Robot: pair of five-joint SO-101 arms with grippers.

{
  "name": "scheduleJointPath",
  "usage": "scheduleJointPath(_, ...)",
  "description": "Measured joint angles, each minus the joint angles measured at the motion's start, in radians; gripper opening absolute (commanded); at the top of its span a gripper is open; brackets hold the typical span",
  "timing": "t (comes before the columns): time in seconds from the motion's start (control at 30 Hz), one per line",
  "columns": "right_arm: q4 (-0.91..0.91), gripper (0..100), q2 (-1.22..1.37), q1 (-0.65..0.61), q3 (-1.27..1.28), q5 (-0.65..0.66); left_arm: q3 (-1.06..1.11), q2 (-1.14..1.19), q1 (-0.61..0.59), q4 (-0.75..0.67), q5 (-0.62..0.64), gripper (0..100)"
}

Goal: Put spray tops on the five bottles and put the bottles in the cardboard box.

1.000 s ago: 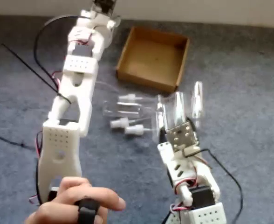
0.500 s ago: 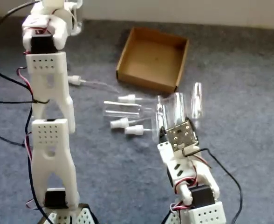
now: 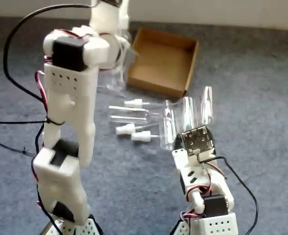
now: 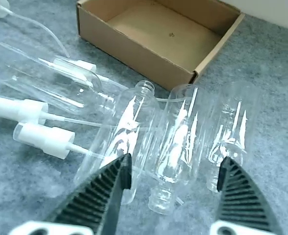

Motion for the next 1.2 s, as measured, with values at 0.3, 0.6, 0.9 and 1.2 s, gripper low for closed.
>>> scheduleJointPath(0.3,0.044,26.1,0.0,-0.014,-0.002,0.026,1.011,-0.709,0.195,-0.25,-0.051,1)
scheduleJointPath(0.6,0.051,36.8,-0.002,-0.267,-0.109,-0.028,1.548,-1.126,0.353,-0.744,0.057,1)
scheduleJointPath(0.9,0.114,38.8,-0.005,-0.371,-0.282,-0.1,1.528,-1.128,0.269,-0.71,0.069,1)
scheduleJointPath(1.2,0.262,44.0,-0.018,-0.535,-0.47,-0.127,1.528,-1.128,0.241,-0.709,0.075,1)
